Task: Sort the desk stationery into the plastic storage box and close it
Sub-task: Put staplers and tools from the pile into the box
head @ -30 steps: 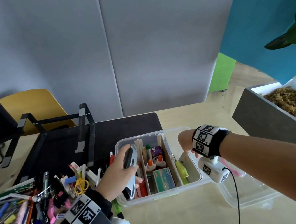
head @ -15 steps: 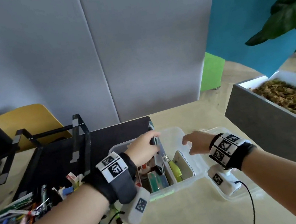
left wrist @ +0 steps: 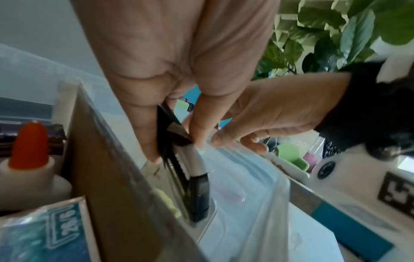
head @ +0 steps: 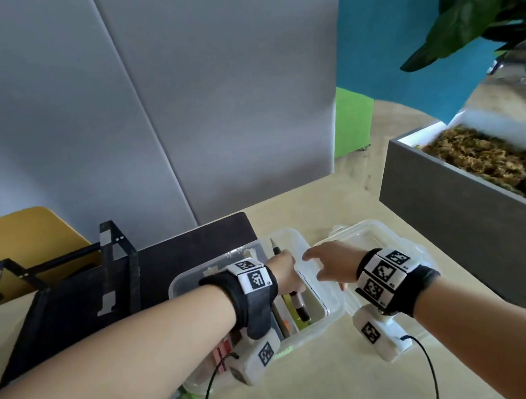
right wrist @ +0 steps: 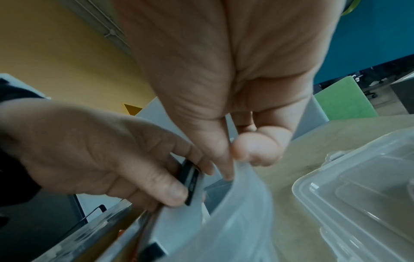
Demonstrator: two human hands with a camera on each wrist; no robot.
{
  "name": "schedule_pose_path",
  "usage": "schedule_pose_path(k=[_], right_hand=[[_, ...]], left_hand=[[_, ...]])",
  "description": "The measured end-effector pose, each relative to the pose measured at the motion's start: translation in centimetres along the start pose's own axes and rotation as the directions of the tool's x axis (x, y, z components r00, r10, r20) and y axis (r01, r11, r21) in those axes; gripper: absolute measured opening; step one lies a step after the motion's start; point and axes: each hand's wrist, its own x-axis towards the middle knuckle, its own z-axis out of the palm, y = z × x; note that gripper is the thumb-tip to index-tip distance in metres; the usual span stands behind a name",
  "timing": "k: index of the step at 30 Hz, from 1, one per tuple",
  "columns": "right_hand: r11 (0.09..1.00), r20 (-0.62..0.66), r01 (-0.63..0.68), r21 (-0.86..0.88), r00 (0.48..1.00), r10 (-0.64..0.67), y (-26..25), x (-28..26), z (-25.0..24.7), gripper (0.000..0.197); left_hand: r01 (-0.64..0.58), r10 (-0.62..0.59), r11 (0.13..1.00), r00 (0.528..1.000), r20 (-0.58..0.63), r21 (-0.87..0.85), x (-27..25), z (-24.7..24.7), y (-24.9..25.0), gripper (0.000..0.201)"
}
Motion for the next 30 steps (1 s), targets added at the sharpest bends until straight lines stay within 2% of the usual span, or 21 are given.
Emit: schedule_pose_path(k=[7,11,14,17,19,21,23,26,28,30], right_hand=[[1.0,0.01,0.023,-0.007,1.0,-0.023,0.4,0.5,0.1,0.054],[0.999,0.016,0.043,-0.011,0.999,-0.042,0.7,0.8,0.3,0.055],[0.999,0.013,0.041,-0.001,0.999,-0.04,0.9,1.0,0.4,0.055],[0.999,0.022,0.036,-0.004,0.999,-0.036,0.9,1.0,0.3,0.056],[0.999,0.024,0.038,-0.009,0.999,-0.037,0.8,1.0,0.3,0.056],[0.999,0.03,0.042,-0.008,0.999,-0.041,0.9,1.2,0.3,0.056],[0.999,0.034,0.044,-0.018,0.998,-0.043,0.9,1.2,0.2,0.056],[0.999,0.042,0.044,-0.031,0.998,-0.043,0.9,1.1,0.2,0.056],[0.998,0.045,0.046,-0.04,0.998,-0.045,0.9,1.1,0.2,0.056],[0.998,0.045,0.051,-0.044,0.998,-0.049,0.8,1.1,0.2,0.056]], left_hand=[[0.043,-0.046,0.995,0.998,0.031,0.088,1.6,0.2,1.8,0.054],[0.016,-0.04,0.988,0.987,0.159,0.155,2.2,0.0,2.3,0.016],[0.036,-0.094,0.973,0.963,0.252,0.228,2.6,0.1,2.1,0.018],[0.05,-0.109,0.964,0.97,0.218,0.261,2.8,-0.5,2.1,0.023],[0.034,-0.101,0.948,0.975,0.198,0.317,2.8,-0.9,2.2,0.019],[0.007,-0.095,0.928,0.971,0.219,0.374,2.6,-1.0,2.3,0.032],[0.023,-0.113,0.936,0.964,0.239,0.35,2.7,-1.1,2.2,0.038],[0.071,-0.131,0.973,0.954,0.269,0.219,3.3,-1.1,1.9,0.018],[0.113,-0.126,0.992,0.948,0.294,0.062,4.0,-0.9,1.5,0.022],[0.11,-0.104,0.994,0.956,0.275,-0.006,4.3,-0.7,1.3,0.024]])
